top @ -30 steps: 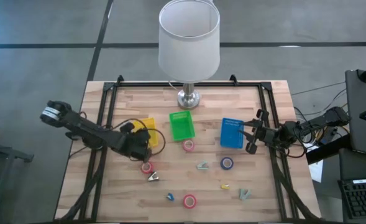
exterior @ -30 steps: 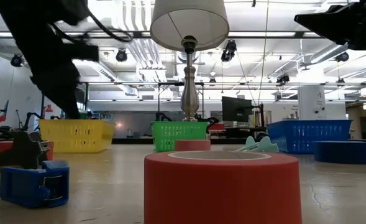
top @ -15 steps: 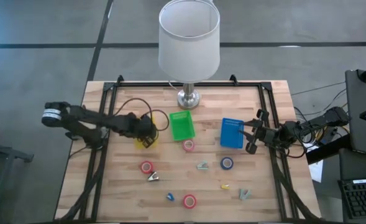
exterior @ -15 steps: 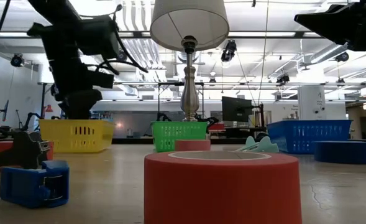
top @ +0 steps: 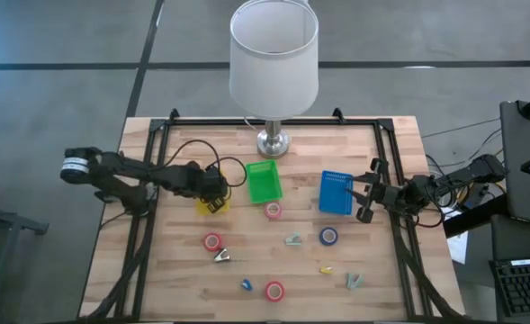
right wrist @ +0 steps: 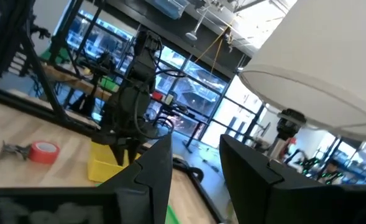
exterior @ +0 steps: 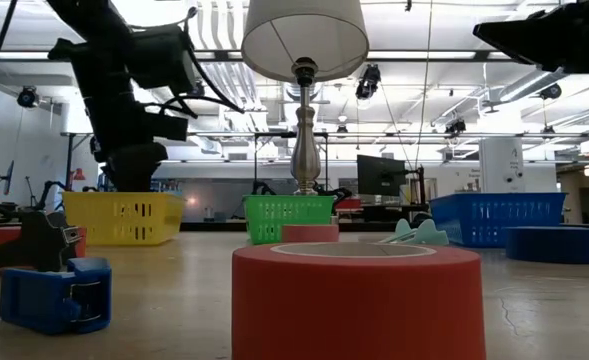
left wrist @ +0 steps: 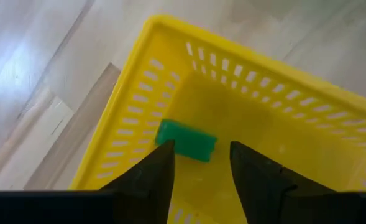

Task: Pick and place Stapler, Stapler remover, tape
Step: Put the blue stapler into the yellow bin

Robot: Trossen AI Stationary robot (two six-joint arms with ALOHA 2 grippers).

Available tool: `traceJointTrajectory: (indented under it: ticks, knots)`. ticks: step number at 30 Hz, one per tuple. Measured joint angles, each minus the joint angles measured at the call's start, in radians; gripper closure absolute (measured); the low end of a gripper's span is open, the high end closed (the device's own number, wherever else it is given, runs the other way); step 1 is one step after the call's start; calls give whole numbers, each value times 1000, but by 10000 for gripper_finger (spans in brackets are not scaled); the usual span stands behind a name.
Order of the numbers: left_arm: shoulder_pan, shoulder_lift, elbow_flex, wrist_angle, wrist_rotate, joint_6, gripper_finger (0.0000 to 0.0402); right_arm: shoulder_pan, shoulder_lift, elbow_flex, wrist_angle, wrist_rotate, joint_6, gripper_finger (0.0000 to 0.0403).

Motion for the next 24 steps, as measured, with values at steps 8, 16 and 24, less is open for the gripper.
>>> traceJointTrajectory:
  ticks: [8,16,24]
  knots:
    - [-15,-26,127,9,-2,88,250,0,9,18,-2,0,176,273]
    - [-126,-30,182,257,90,249,251,0,141,153,-200,-1,473,273]
    - [-307,-26,101,549,186,297,249,0,381,260,-426,-22,635,273]
